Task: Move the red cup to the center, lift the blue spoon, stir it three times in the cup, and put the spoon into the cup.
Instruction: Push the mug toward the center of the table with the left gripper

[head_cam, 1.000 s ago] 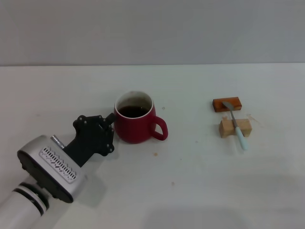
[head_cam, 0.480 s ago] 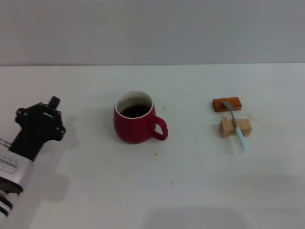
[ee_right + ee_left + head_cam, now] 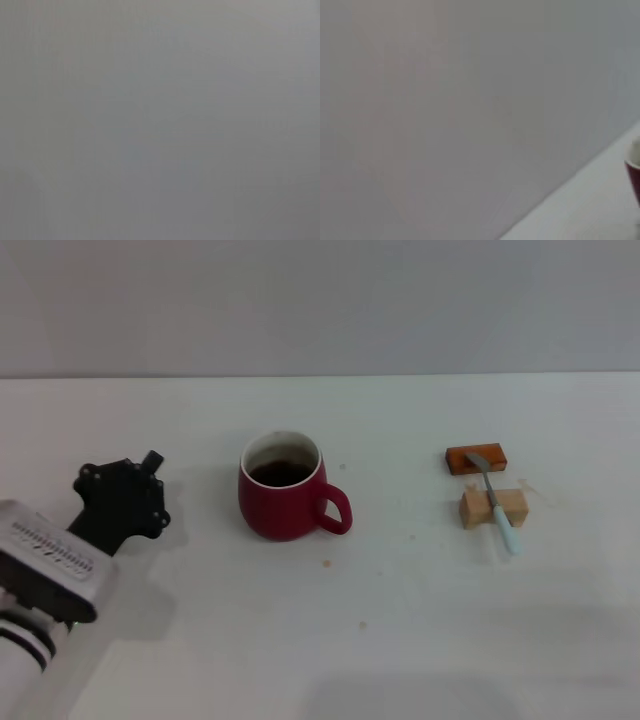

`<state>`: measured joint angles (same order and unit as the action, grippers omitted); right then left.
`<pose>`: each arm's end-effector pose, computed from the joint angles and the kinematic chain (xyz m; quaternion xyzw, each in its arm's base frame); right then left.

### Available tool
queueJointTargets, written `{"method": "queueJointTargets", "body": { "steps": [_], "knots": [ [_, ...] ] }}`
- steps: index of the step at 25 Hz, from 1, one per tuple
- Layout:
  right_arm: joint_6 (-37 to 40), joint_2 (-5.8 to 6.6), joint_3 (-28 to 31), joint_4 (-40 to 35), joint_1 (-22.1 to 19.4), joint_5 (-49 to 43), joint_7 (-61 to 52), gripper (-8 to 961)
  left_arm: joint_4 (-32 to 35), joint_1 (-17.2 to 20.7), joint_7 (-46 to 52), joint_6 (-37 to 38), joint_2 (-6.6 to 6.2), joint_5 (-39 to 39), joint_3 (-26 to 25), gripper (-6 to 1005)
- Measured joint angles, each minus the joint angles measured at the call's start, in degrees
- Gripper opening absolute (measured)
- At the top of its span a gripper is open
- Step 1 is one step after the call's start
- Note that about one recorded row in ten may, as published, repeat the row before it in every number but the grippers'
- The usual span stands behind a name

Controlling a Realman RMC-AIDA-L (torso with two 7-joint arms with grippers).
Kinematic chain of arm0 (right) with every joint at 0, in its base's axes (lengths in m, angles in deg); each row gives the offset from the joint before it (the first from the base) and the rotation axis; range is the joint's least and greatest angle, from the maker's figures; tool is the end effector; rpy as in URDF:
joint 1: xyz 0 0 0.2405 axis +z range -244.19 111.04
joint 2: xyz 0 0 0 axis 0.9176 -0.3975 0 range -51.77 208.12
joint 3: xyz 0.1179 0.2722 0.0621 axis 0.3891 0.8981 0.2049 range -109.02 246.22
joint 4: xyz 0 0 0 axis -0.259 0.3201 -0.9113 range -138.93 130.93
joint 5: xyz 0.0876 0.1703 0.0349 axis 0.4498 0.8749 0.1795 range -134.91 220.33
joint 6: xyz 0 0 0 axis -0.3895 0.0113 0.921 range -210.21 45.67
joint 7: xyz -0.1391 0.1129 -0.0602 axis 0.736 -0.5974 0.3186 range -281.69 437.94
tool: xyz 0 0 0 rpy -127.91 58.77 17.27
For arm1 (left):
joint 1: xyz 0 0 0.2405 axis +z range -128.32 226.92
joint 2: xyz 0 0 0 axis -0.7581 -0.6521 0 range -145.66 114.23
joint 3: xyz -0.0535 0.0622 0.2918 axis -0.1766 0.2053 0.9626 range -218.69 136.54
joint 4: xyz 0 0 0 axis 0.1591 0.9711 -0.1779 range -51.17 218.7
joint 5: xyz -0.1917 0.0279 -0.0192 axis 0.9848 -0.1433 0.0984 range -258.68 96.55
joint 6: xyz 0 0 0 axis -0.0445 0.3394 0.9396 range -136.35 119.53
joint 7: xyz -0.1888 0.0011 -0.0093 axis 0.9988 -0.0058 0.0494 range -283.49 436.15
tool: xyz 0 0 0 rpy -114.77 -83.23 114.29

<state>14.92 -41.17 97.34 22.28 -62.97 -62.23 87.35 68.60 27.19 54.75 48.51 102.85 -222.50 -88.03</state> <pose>0.3563 0.2390 0.0123 -0.5281 0.1771 0.3504 0.7530 -0.3468 0.3694 -0.0814 -0.8050 -0.0399 -0.1055 0.5824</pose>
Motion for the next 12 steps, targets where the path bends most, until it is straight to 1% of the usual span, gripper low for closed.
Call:
{"method": "queueJointTargets", "body": {
  "steps": [2,9,12],
  "knots": [
    [0.00,0.00,0.00,0.00,-0.04,0.00,-0.01,666,0.21,-1.06,-1.41,-2.06,0.14,0.00,0.78,19],
    [0.01,0.00,0.00,0.00,-0.13,0.00,-0.05,663,0.23,-1.80,-1.77,-2.77,0.11,0.01,2.51,20],
    [-0.01,0.00,0.00,0.00,-0.07,0.00,-0.06,661,0.23,-1.80,-1.77,-2.77,0.11,0.01,2.51,21]
  ]
}}
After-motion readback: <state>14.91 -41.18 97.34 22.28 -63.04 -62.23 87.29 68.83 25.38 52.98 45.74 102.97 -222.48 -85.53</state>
